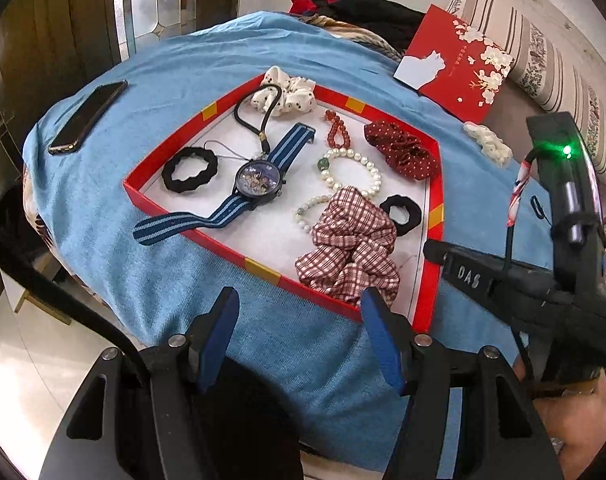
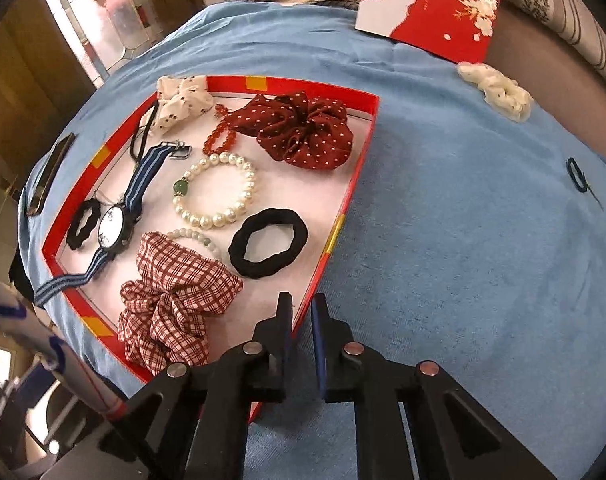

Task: Organize jewelry

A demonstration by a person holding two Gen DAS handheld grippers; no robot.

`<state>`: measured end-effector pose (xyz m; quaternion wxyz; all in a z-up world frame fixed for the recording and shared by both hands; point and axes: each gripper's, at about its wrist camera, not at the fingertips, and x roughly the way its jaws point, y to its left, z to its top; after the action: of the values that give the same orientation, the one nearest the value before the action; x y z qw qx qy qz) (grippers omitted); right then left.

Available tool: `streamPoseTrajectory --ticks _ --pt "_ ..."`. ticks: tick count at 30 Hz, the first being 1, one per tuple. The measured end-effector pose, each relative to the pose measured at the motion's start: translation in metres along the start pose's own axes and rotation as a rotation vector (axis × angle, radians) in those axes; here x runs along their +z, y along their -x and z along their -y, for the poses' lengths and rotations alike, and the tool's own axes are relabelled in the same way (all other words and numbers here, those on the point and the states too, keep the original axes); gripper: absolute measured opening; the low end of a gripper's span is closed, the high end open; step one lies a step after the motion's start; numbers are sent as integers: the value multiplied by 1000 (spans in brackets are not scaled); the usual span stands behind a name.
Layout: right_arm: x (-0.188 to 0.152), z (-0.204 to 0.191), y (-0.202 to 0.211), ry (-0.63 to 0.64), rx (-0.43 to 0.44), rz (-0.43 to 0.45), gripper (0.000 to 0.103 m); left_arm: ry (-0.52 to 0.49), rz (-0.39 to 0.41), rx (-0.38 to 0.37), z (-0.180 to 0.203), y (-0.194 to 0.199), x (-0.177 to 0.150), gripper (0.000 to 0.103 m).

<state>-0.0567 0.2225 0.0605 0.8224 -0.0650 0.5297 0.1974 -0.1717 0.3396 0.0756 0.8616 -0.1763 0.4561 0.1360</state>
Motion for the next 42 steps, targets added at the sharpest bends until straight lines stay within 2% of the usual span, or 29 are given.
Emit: streamPoseTrajectory --ticks 4,7,8,11,12,13,15,17,20,24,27,28,31,35,42 --pt "-6 6 9 -35 57 14 13 -27 58 23 7 13 0 62" --pt "-11 15 27 -71 77 62 33 -54 120 57 13 25 2 65" --pt "-15 20 36 -75 70 86 37 -66 158 75 16 33 2 67" --pt "-26 32 53 -84 50 125 37 -82 281 119 25 56 0 77" --pt "-31 35 59 -90 43 137 37 -83 318 139 28 64 -1 85" --pt "-36 39 65 -94 38 148 38 -83 379 168 31 74 -3 92" --pt "-46 47 76 -99 29 171 38 -85 483 217 37 93 -6 98" --pt "-55 54 85 -98 14 194 39 -107 577 262 46 110 -8 102" --pt "-71 63 102 -103 -17 235 42 -164 644 280 60 129 -11 103" --pt "-84 72 118 -118 -52 277 44 -200 666 224 74 148 -14 103" --pt "-92 77 128 -122 -73 309 46 -179 676 176 81 158 -18 103" --pt "-95 78 132 -120 -82 319 47 -167 670 161 82 159 -20 103" --pt "-103 80 139 -111 -111 340 49 -107 576 86 83 149 -18 103" --pt "-110 81 141 -88 -141 353 52 -128 444 116 91 126 -18 103" --pt "-118 85 140 -80 -162 354 53 -134 374 159 93 102 -28 103"
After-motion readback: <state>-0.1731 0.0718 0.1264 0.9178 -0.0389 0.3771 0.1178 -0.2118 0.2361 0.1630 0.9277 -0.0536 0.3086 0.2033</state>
